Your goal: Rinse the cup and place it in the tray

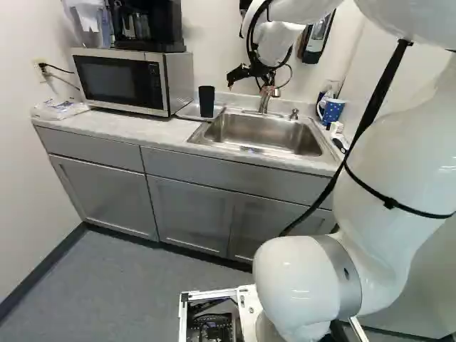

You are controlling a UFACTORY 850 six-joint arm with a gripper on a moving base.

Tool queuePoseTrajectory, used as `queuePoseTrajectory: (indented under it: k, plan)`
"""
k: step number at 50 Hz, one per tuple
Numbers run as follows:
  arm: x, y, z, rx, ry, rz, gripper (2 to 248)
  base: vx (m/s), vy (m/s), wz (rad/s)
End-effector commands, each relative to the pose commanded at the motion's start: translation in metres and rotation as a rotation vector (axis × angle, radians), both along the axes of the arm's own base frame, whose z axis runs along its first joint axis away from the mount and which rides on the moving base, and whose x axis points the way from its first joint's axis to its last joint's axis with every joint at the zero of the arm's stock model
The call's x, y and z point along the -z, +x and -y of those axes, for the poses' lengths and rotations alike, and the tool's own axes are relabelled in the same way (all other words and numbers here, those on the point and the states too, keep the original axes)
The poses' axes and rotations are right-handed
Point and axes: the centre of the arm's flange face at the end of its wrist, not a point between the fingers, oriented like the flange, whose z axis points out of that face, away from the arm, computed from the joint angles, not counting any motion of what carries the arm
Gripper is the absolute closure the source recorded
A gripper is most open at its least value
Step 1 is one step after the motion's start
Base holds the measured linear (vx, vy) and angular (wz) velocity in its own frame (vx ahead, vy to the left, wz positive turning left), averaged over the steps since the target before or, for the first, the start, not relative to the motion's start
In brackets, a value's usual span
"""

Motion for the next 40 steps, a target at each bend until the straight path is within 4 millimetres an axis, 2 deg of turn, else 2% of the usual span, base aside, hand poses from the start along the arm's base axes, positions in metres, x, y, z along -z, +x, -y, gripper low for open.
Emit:
queuePoseTrajectory:
  k: [24,40]
  plan:
    - [0.012,-0.046,0.028,0.02,0.038,-0.179,3,0.0,0.0,0.0]
    - [0.013,-0.068,0.051,0.079,0.043,-0.174,3,0.0,0.0,0.0]
